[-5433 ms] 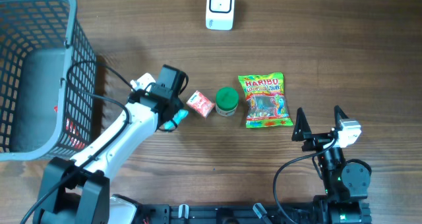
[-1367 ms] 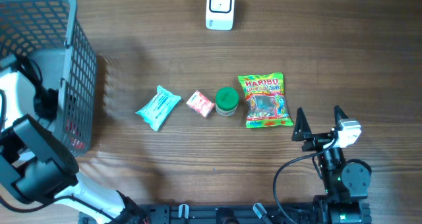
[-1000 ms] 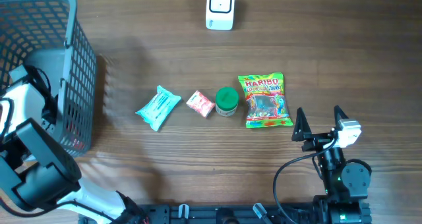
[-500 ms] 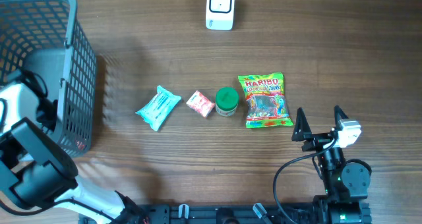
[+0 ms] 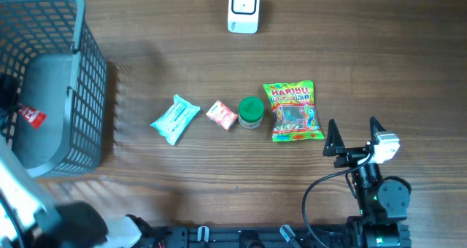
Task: Scan the item barcode
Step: 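Reach the left gripper into the basket and grasp the red Nescafe stick, then carry the Nescafe stick out and drop it below the Kleenex pack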
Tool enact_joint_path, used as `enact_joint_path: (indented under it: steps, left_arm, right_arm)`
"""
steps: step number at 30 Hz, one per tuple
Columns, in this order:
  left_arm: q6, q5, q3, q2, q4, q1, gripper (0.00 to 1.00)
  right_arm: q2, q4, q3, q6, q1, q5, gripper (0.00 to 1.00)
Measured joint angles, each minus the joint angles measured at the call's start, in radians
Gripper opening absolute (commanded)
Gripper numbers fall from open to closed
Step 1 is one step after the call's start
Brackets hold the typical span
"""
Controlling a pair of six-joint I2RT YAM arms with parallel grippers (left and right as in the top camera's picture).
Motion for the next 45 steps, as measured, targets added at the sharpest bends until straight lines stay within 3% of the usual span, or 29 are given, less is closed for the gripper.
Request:
enact_joint_path:
  steps: [8,15,21,27,36,45]
  left_arm:
    - [-0.004,0.266,0.005,-0.327,0.064,-0.013,0.04]
    - [-0.003,0.356,0.016,-0.476,0.019,-0.256,0.04]
    - [-0.003,0.356,-0.02,-0.454,0.001,-0.524,0.04]
    - [-0.003,0.335,-0.238,-0.395,0.082,-0.744,0.04]
    - [-0.029,0.337,-0.579,-0.323,0.288,-0.86,0.04]
    - [-0.039,0.345,-0.809,-0.249,0.438,-0.867,0.04]
  right_arm:
    - [0.0,0.0,0.0,0.0,0.0,0.0,1.0]
    - [0.0,0.0,0.0,0.0,0.0,0.0,1.0]
    - [0.0,0.0,0.0,0.0,0.0,0.0,1.0]
    - [0.0,0.0,0.0,0.0,0.0,0.0,1.0]
    - [0.0,0.0,0.0,0.0,0.0,0.0,1.0]
    - [0.0,0.0,0.0,0.0,0.0,0.0,1.0]
